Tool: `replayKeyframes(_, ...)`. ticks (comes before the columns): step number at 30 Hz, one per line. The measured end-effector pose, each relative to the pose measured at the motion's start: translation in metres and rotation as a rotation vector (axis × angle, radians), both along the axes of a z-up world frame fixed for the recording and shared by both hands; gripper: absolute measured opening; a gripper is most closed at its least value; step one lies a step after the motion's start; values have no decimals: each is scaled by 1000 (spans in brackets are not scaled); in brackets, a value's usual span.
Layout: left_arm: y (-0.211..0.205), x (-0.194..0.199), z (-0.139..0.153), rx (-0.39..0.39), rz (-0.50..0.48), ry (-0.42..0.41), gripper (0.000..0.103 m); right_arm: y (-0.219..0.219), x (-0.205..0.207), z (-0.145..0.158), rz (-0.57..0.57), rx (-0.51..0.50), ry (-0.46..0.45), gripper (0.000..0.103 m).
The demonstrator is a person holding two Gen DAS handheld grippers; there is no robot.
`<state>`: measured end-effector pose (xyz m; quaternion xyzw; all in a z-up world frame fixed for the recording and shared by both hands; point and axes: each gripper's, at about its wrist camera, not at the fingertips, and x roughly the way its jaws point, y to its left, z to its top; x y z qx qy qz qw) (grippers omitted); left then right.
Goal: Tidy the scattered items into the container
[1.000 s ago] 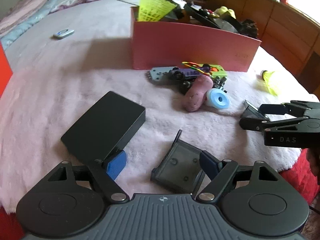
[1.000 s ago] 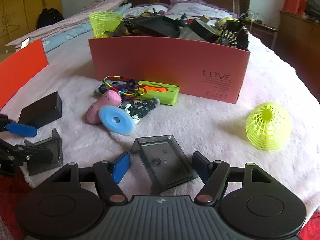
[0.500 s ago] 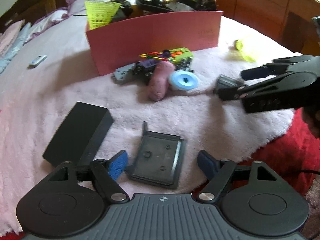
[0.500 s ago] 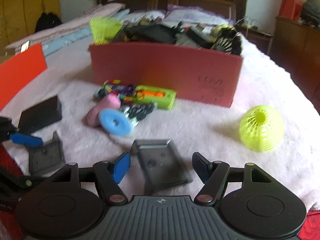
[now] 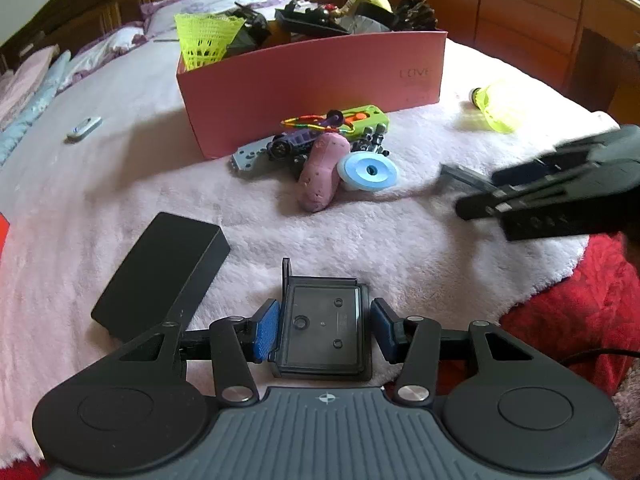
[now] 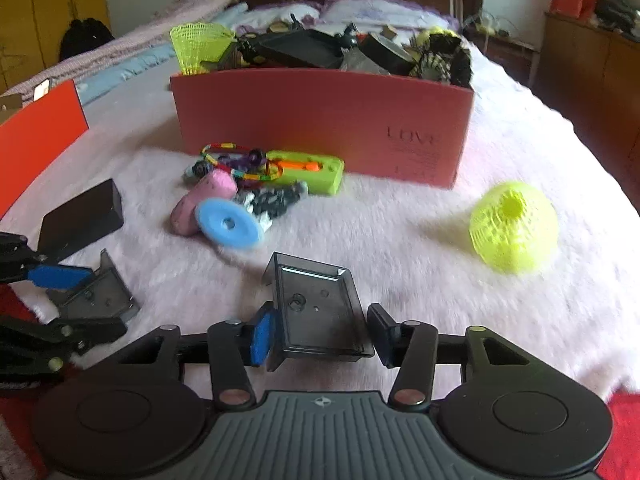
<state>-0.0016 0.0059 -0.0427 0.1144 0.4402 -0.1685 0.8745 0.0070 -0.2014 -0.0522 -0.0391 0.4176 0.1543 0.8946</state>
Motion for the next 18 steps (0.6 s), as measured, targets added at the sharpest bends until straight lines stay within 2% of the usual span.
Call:
replayKeyframes(3,5,4,-3,-34,35,26,56,0,-13,3,5,-6,20,53)
replayKeyframes(4,6,5,-3,-43,42,31,56,0,-18,4,10,-10,21,56)
replayKeyframes(6,6,5,-4,-43,42,34,57,-1,-24,6,13,-5,19,62)
replayKeyframes(8,5,4,-5,-33,37,26,57,-3,-24,7,4,16,14,63)
replayKeyframes(14,1,1,-3,-30,33,13,50,-5,-21,-2,-18,52,43,65)
replayKeyframes(18,3,-1,2,-48,42,9,50,-2,-24,-6,-24,33,23,53)
